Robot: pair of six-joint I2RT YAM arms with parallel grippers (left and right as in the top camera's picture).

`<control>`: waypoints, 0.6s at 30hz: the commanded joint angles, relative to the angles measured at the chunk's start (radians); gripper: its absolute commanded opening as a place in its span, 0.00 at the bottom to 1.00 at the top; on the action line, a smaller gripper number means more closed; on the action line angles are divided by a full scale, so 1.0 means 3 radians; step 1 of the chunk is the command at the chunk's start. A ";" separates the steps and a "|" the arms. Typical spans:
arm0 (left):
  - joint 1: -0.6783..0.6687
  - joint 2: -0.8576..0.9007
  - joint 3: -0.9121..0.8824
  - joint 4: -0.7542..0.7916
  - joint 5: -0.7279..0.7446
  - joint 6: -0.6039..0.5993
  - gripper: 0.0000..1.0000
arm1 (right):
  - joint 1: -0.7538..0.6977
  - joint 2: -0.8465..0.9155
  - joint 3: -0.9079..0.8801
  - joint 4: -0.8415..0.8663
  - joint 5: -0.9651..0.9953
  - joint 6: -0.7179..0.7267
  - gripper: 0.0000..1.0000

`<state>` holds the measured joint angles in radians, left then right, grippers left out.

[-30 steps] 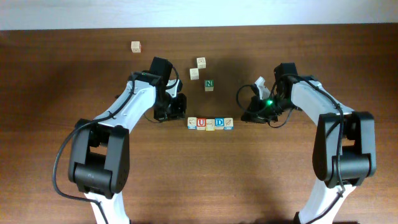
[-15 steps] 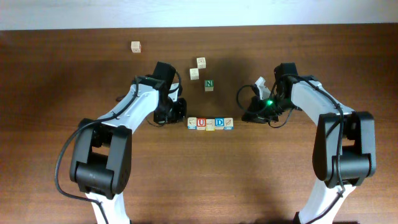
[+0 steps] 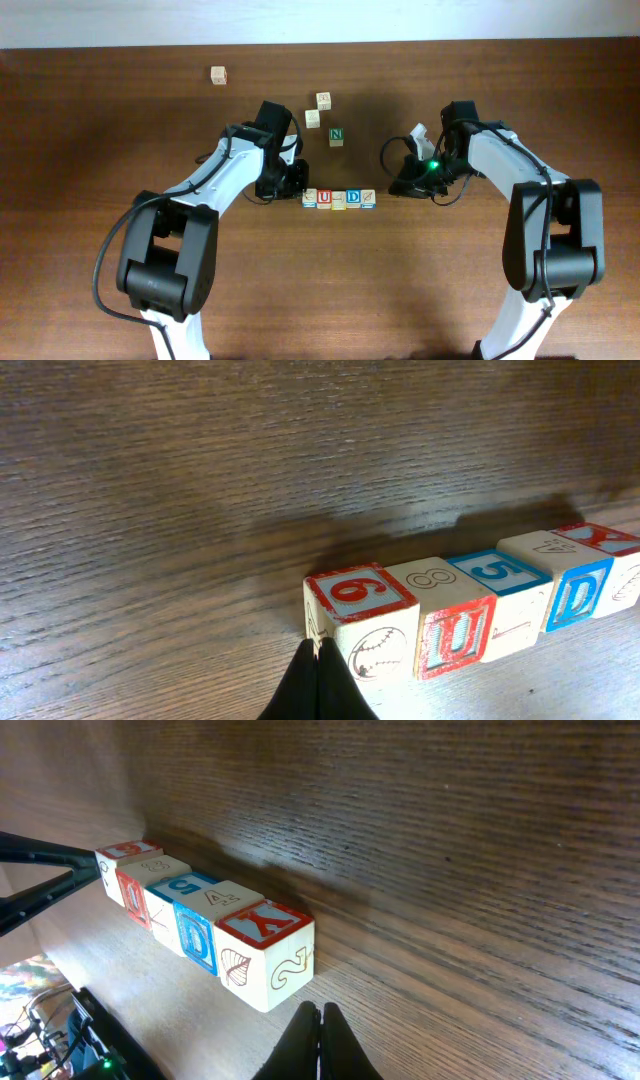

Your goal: Rotate 5 blocks

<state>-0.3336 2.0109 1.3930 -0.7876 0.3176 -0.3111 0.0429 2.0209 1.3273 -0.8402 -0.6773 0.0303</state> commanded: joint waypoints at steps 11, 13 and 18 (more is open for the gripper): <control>-0.0001 -0.0081 -0.0072 0.0032 -0.0037 -0.0050 0.00 | 0.0009 0.0001 -0.0011 -0.0003 0.0022 0.0014 0.04; -0.0001 -0.0081 -0.0072 0.0032 -0.0036 -0.0061 0.00 | 0.0009 0.0001 -0.0011 -0.0003 0.0031 0.0014 0.04; -0.0001 -0.0081 -0.0072 0.0032 -0.0036 -0.0061 0.00 | 0.0009 0.0001 -0.0011 -0.0001 0.0031 0.0014 0.04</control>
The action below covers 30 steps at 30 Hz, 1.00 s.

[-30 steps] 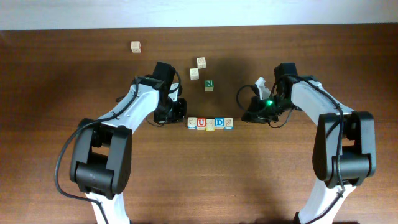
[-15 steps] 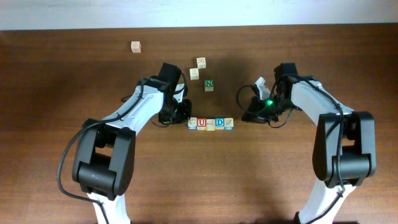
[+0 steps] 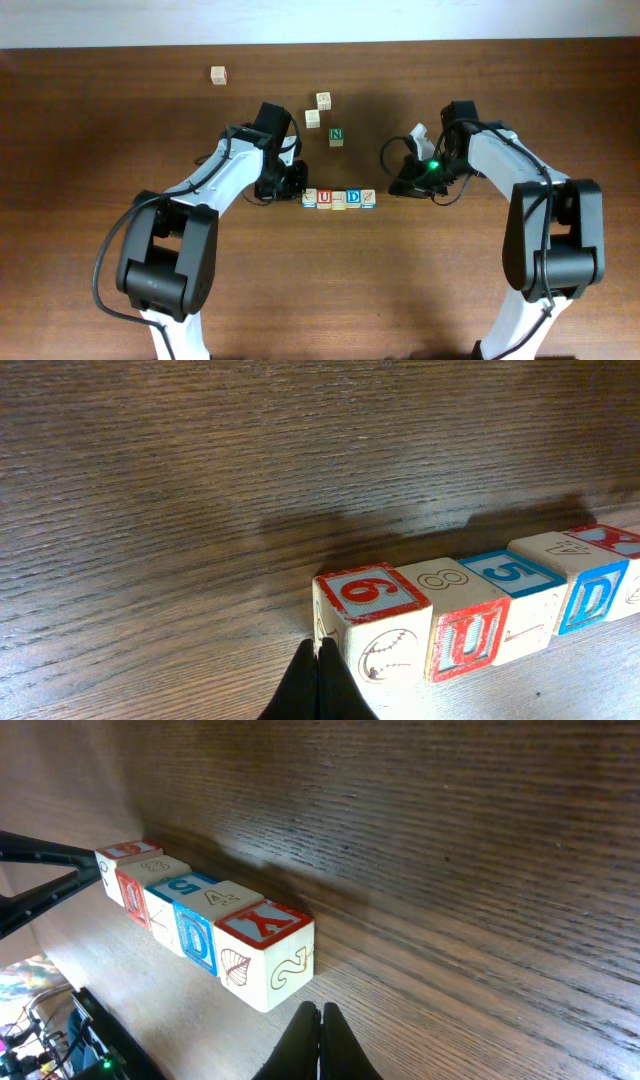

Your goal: Rotate 5 blocks

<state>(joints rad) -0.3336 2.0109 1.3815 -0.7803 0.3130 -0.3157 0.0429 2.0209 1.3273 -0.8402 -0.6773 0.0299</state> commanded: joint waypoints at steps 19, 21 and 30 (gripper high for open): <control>-0.0061 -0.0081 -0.0034 0.0017 -0.0014 -0.0046 0.00 | 0.0009 0.0001 -0.0011 -0.0001 0.0056 0.0015 0.04; -0.0080 -0.0081 -0.0034 0.0024 -0.0032 -0.0046 0.00 | 0.0009 0.0001 -0.0011 -0.0001 0.0056 0.0015 0.04; -0.0079 -0.0081 -0.0034 0.0027 -0.0050 -0.0046 0.00 | 0.0009 0.0001 -0.0011 -0.0001 0.0056 0.0015 0.04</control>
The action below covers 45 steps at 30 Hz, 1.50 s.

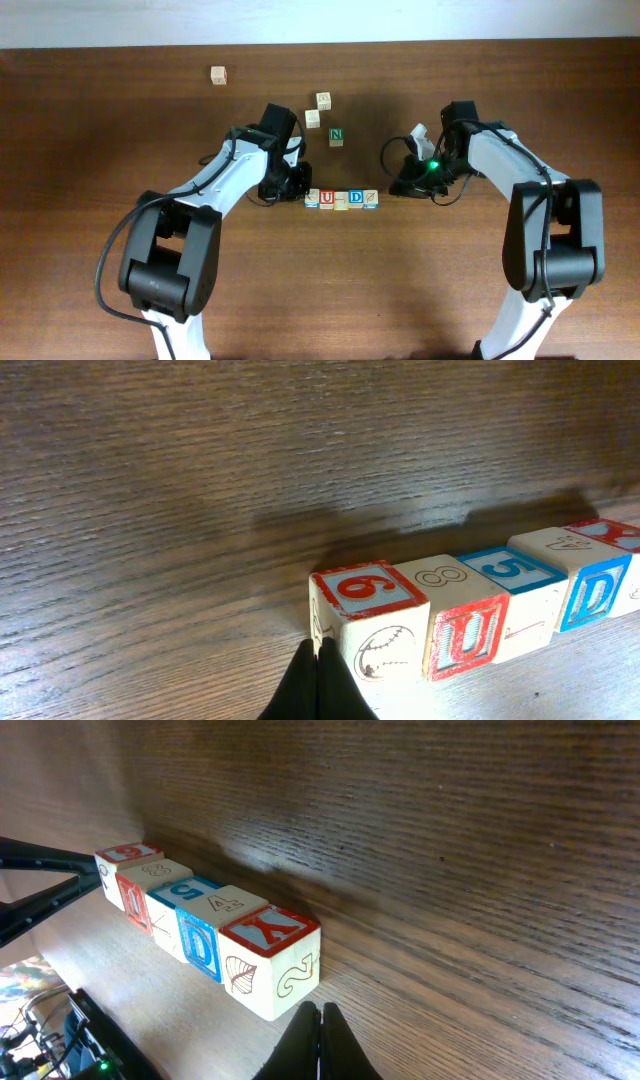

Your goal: Rotate 5 blocks

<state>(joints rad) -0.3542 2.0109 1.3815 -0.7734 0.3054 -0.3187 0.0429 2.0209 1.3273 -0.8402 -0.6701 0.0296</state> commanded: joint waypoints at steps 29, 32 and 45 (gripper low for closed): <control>-0.0010 -0.0081 -0.0083 0.0022 -0.0020 -0.0036 0.00 | 0.0009 0.0001 -0.0011 -0.0001 0.0084 0.0017 0.04; -0.0010 -0.0081 -0.0083 0.0023 0.0069 -0.0036 0.00 | 0.0009 0.0001 -0.0011 -0.0001 0.0084 0.0017 0.04; -0.0011 -0.0081 -0.0083 0.0022 0.0070 -0.0036 0.00 | 0.0086 0.0005 -0.0011 0.0038 0.0083 0.0018 0.05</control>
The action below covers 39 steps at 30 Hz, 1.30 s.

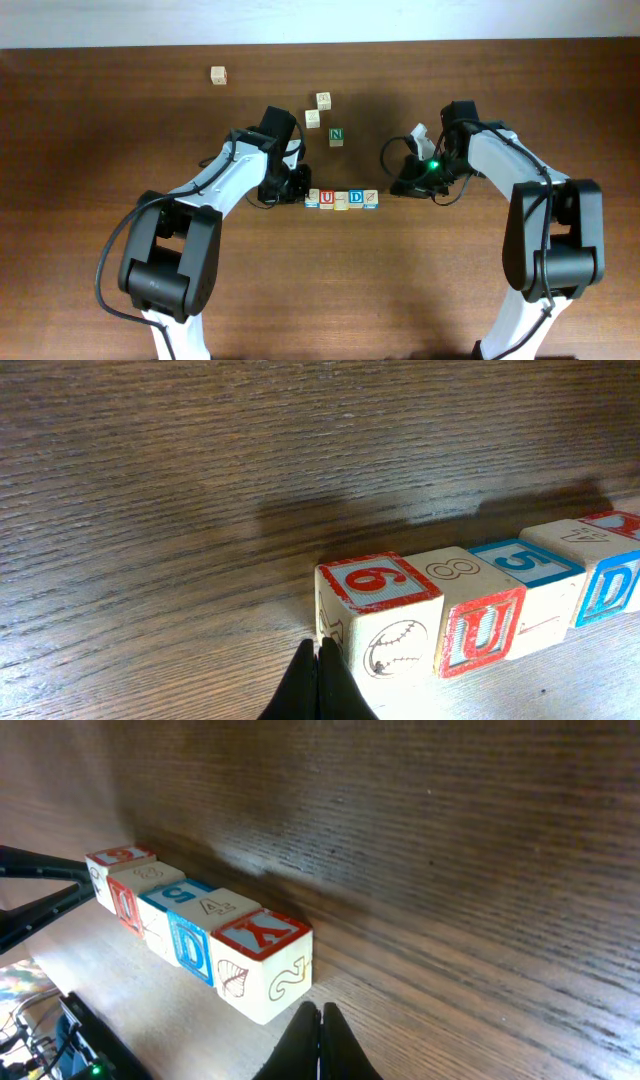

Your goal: Rotate 5 blocks

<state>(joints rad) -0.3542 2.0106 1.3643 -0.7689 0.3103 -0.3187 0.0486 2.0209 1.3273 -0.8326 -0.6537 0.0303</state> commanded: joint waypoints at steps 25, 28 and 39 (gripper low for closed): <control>-0.0010 -0.0080 -0.0025 0.0043 0.0114 -0.0036 0.00 | 0.0107 0.0164 -0.0011 0.0011 -0.0051 0.0100 0.04; -0.0010 -0.0080 -0.0025 0.0043 0.0114 -0.0036 0.00 | 0.0125 0.0165 -0.0013 0.0011 -0.0050 0.0100 0.04; -0.0010 -0.0080 -0.0025 0.0043 0.0114 -0.0036 0.00 | 0.0233 0.0168 -0.0013 0.0024 -0.0051 0.0128 0.04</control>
<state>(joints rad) -0.3534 2.0106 1.3640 -0.7582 0.3252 -0.3187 0.1123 2.0605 1.3273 -0.8284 -0.6548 0.0578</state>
